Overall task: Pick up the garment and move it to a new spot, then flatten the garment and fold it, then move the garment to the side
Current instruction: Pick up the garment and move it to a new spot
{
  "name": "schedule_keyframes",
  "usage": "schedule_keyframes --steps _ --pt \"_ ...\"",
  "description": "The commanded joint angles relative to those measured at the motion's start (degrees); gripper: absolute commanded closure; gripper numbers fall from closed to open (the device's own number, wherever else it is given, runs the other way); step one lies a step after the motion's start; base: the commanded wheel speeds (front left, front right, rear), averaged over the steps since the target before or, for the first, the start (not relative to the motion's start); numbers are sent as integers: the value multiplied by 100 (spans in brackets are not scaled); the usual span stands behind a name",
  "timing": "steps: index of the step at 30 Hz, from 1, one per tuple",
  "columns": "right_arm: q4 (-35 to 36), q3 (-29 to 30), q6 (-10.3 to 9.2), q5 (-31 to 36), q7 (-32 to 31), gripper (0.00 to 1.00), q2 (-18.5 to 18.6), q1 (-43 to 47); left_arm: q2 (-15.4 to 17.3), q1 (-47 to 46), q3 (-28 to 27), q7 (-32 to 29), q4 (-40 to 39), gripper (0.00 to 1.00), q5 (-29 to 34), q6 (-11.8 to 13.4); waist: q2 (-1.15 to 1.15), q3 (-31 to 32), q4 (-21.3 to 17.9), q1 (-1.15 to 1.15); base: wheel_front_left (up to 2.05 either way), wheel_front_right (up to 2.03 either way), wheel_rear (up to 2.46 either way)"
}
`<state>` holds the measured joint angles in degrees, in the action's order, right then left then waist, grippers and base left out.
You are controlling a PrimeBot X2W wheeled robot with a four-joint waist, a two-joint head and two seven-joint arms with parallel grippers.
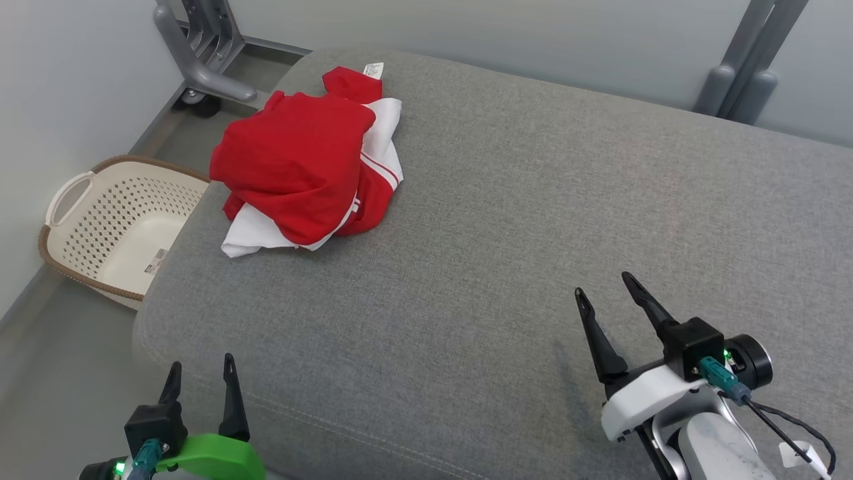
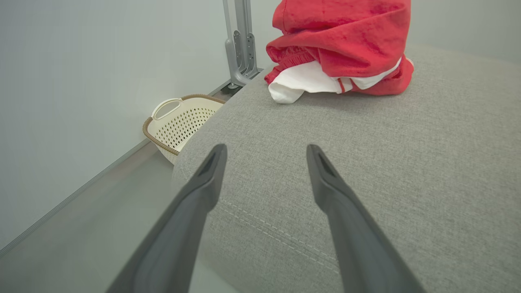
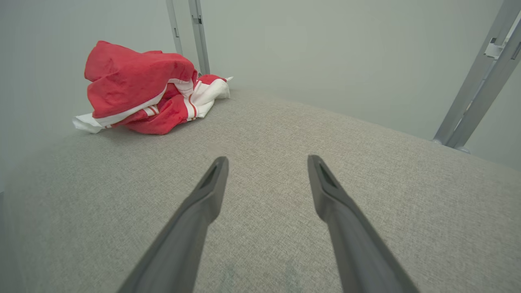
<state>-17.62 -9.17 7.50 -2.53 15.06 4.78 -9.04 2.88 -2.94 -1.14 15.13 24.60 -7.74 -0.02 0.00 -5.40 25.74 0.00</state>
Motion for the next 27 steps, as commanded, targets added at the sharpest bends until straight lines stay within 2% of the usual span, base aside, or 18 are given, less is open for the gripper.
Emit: schedule_keyframes --steps 1,5,8,11,16,18,22,27 --pt "-17 5 -2 -25 16 0 63 -57 4 -77 4 5 -5 0 -41 -33 0 -119 -97 0 0 0 0" --pt "-25 9 -2 -40 16 0 145 -71 9 -443 34 5 123 0 -6 -306 0 -268 -347 0 0 0 0" --pt "-19 11 -2 -45 16 0 201 -109 187 -948 2 5 345 0 57 -501 0 -418 -520 0 0 0 0" --pt "-19 -1 -2 -75 16 0 262 -178 444 -1561 62 4 588 0 79 -649 0 -591 -698 0 0 0 0" --pt "-19 -75 -2 -135 16 0 343 -317 1126 -2713 359 2 1340 0 -38 -742 0 -910 -1015 0 0 0 0" --pt "0 -100 -2 -133 16 0 363 -357 1349 -3156 671 -57 1649 0 -245 -749 0 -1031 -1149 0 0 0 0" --pt "32 -108 -2 -140 16 0 449 -461 1921 -3883 1299 -544 2111 0 -953 -746 0 -1270 -1412 0 0 0 0" --pt "77 -97 -2 -151 16 0 597 -536 2441 -4319 1882 -1192 2448 0 -1783 -748 0 -1535 -1776 0 0 0 0"
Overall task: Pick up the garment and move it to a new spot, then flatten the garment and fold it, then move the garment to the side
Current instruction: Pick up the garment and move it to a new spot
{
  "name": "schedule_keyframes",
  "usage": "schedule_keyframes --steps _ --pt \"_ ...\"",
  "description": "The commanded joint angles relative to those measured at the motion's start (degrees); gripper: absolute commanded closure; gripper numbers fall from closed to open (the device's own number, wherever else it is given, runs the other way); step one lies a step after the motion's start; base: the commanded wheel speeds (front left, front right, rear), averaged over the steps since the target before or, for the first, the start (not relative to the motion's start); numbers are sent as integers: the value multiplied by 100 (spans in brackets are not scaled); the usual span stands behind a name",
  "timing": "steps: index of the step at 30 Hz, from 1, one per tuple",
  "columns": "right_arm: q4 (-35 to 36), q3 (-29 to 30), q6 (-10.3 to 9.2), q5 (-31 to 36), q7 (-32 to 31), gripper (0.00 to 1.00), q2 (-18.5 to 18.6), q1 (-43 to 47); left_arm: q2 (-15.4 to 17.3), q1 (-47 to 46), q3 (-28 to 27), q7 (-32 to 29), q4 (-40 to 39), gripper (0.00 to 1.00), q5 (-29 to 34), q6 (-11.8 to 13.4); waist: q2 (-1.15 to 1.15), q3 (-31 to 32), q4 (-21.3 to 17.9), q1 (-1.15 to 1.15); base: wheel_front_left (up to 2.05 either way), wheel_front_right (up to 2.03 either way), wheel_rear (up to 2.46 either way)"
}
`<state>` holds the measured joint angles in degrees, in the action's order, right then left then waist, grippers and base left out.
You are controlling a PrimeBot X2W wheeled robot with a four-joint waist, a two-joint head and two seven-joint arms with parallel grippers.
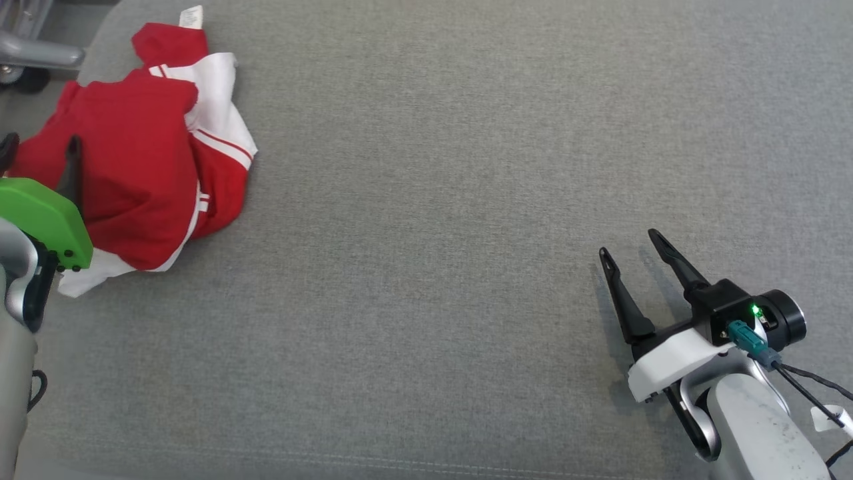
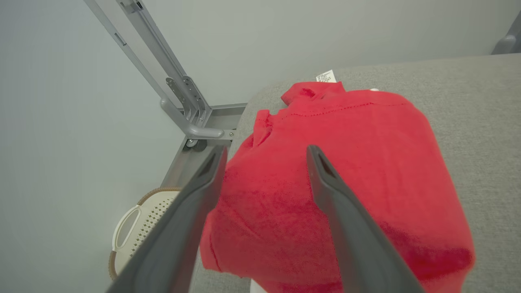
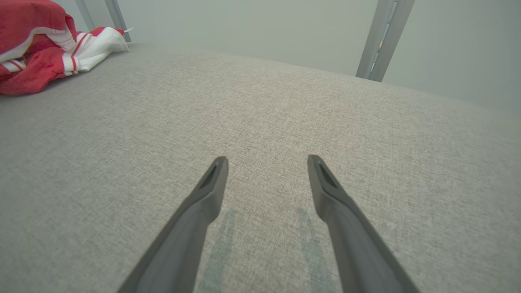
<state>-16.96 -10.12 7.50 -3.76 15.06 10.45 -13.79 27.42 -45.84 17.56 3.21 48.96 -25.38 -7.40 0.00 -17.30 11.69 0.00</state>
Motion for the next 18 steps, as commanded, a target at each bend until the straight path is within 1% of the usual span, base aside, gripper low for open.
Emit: schedule_keyframes --steps 1,3,5,7,10,11,12,13,15,18 --pt "16 3 -2 -37 16 0 40 -72 49 -79 53 -138 88 0 -209 -10 0 -384 -438 0 0 0 0" --pt "28 16 -2 -52 16 0 47 -87 116 -117 56 -466 285 0 -528 -8 0 -443 -567 0 0 0 0" --pt "26 35 -2 -69 16 0 44 -100 170 -138 69 -721 487 0 -707 -3 0 -490 -687 0 0 0 0" --pt "22 42 -2 -93 16 0 43 -103 149 -137 103 -825 615 0 -836 -3 0 -517 -772 0 0 0 0" --pt "7 48 -2 -101 16 0 35 -105 130 -98 156 -994 860 0 -826 -2 0 -514 -831 0 0 0 0" --pt "5 51 -2 -111 16 0 31 -105 95 -112 123 -1031 948 0 -896 36 0 -510 -846 0 0 0 0" --pt "1 54 -2 -122 16 0 28 -108 63 -112 143 -1127 1058 36 -885 49 0 -501 -859 0 0 0 0" --pt "-4 62 -2 -130 16 0 25 -111 20 -109 159 -1176 1138 100 -906 46 0 -491 -866 0 0 0 0" --pt "-11 81 -2 -140 16 0 5 -119 -50 -125 189 -1254 1269 100 -899 60 0 -456 -854 0 0 0 0" --pt "-4 89 -2 -140 16 0 -36 -120 -43 -230 247 -1069 1293 100 -827 51 0 -378 -804 0 0 0 0"
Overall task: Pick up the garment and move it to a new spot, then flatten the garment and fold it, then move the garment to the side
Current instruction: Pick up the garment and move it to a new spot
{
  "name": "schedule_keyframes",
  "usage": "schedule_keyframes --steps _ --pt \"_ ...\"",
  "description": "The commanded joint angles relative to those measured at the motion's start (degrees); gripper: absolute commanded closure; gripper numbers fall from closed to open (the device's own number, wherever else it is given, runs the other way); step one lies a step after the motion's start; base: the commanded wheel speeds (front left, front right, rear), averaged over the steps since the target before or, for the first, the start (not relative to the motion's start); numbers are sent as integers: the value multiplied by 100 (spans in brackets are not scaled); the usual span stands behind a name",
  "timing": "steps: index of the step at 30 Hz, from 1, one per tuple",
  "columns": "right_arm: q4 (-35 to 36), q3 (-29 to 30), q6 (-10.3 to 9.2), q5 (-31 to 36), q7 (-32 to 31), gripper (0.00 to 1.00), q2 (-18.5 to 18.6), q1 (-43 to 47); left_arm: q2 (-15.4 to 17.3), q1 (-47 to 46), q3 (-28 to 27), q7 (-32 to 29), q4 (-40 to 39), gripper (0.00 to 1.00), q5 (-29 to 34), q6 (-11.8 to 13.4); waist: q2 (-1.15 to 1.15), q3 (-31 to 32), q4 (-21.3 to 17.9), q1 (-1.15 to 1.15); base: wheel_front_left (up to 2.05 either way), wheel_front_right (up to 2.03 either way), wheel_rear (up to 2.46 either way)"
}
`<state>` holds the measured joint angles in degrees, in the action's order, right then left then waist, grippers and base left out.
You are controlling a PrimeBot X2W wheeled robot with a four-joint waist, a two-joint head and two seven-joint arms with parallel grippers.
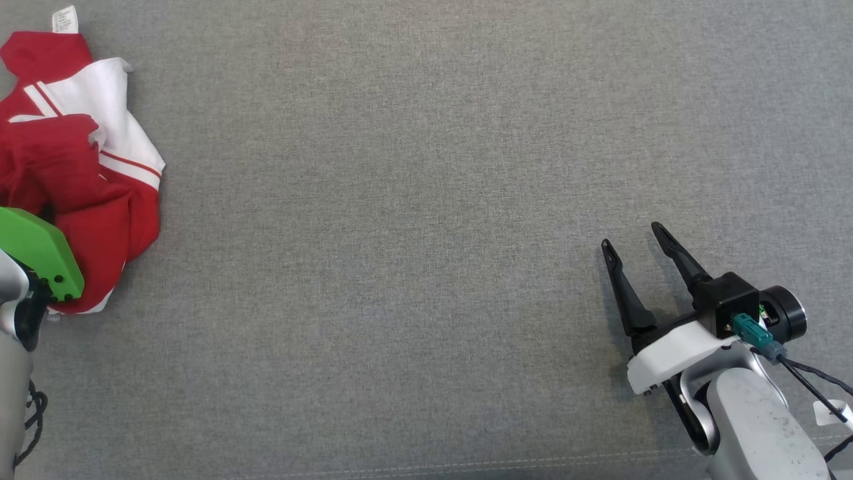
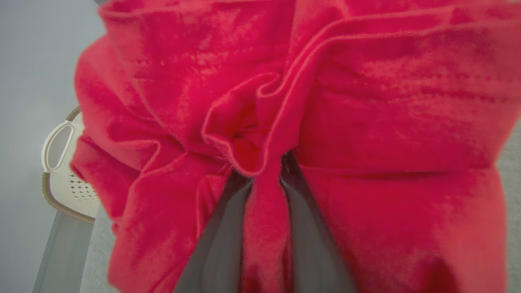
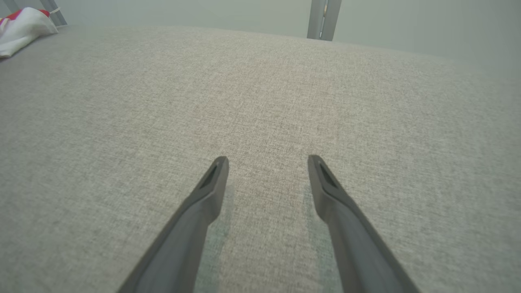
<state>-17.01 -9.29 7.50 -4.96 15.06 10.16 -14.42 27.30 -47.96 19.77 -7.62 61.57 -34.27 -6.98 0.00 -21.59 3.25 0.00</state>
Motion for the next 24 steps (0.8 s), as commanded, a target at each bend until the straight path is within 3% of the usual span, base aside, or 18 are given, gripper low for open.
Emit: schedule_keyframes --steps 1,9,13,19,24 --pt "2 10 -2 -29 16 0 -14 -48 -13 -103 26 117 6 100 63 4 0 83 60 0 0 0 0" --pt "-66 7 -2 -102 16 0 -175 124 126 -713 240 1050 -469 100 413 -15 0 529 203 0 0 0 0" --pt "-88 5 -2 -143 16 0 -295 162 -18 -969 459 1353 -861 100 544 -40 0 745 182 0 0 0 0" --pt "-100 11 -2 -186 16 0 -389 229 -633 -874 906 1575 -1580 100 344 -52 0 937 -49 0 0 0 0" --pt "-80 23 -2 -191 16 0 -465 185 -1243 -453 1560 1725 -2173 100 -72 -51 0 934 -480 0 0 0 0"
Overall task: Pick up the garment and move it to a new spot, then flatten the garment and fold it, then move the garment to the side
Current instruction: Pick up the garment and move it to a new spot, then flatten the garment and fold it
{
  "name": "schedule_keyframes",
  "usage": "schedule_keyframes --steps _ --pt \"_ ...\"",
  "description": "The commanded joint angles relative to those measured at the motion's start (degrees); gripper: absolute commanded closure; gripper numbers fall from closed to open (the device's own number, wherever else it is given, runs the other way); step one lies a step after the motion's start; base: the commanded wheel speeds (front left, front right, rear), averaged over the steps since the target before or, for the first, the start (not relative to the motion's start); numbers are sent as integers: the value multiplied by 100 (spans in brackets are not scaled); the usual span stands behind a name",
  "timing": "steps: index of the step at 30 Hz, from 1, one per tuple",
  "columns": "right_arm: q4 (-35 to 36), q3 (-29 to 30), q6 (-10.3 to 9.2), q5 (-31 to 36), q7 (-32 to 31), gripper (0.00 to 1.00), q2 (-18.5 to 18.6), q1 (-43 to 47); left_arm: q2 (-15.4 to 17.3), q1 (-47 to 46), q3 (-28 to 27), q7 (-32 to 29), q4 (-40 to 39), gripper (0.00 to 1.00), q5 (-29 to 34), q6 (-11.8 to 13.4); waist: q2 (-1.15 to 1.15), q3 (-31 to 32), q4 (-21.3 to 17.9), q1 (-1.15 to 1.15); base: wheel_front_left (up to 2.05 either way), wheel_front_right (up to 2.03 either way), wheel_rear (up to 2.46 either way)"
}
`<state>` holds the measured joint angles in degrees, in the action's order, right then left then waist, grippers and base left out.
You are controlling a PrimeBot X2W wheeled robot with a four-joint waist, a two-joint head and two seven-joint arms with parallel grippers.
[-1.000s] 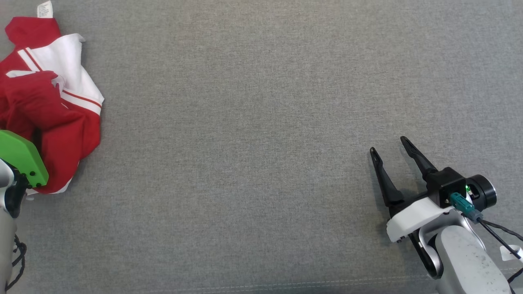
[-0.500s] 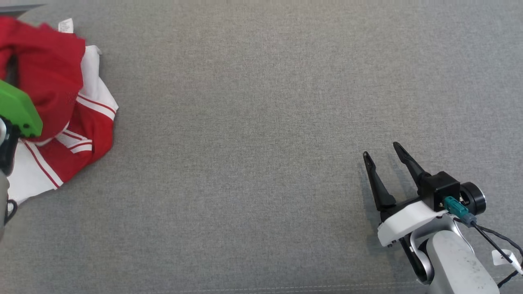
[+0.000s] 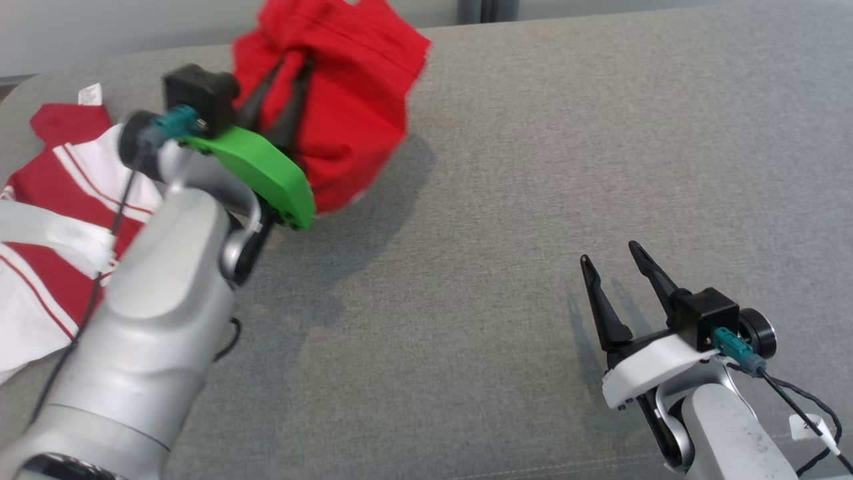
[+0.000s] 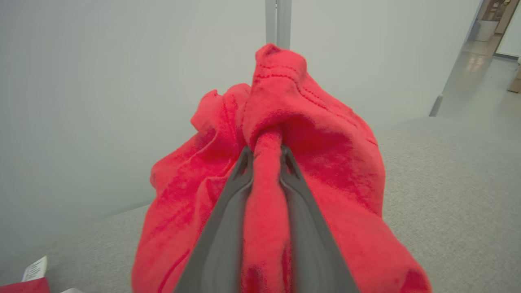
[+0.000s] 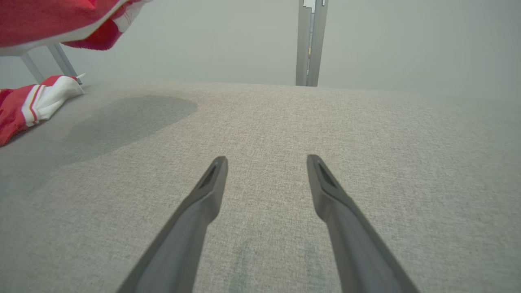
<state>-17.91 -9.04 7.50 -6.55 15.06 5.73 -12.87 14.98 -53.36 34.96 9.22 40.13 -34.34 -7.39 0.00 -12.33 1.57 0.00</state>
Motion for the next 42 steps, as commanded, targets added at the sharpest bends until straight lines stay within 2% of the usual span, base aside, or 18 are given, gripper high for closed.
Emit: schedule_keyframes --steps 1,3,6,7,8,9,14,19,22,25,30,37,42 --pt "18 7 -2 -35 16 0 -30 19 -156 180 200 73 -100 100 -154 -11 0 -7 -409 0 0 0 0" --pt "6 -54 -2 -23 16 0 -40 -3 -388 395 579 165 -262 100 -433 -12 0 -28 -648 0 0 0 0" --pt "-10 -97 -2 -49 16 0 -8 -59 -461 692 1284 353 -82 100 -725 -5 0 -70 -1122 0 0 0 0" --pt "-31 -120 -2 -85 15 0 -6 -62 -476 742 1378 419 39 94 -756 -2 0 -69 -1225 0 0 0 0" --pt "-49 -120 -2 -131 16 0 4 -53 -521 823 1482 458 171 33 -819 -1 0 -63 -1307 0 0 0 0" --pt "-53 -151 -2 -145 16 0 21 -64 -500 903 1577 500 346 0 -801 -2 0 -48 -1399 0 0 0 0" --pt "-29 -105 -2 -202 16 0 24 15 -465 1136 1725 601 834 0 -792 -1 0 43 -1565 0 0 0 0" --pt "30 -73 -2 -225 16 0 -17 113 -360 1606 989 591 570 0 -489 49 0 214 -1420 0 0 0 0" --pt "64 -125 -2 -239 16 0 -28 118 -346 2017 333 592 90 0 -117 225 0 323 -1184 0 0 0 0" --pt "61 -216 -2 -257 16 0 -17 70 -420 2542 -260 590 -379 0 255 287 0 428 -877 0 0 0 0" --pt "-47 -317 -2 -299 16 0 9 -69 -641 3334 -1112 590 -912 0 818 261 0 551 -297 0 0 0 0" --pt "-513 -372 -2 -301 16 0 158 -440 -972 4045 -1821 592 -1207 0 1362 122 0 601 443 0 0 0 0" --pt "-896 -255 -2 -369 16 0 289 -746 -1126 4363 -2030 592 -1387 0 1593 34 0 524 913 0 0 0 0"
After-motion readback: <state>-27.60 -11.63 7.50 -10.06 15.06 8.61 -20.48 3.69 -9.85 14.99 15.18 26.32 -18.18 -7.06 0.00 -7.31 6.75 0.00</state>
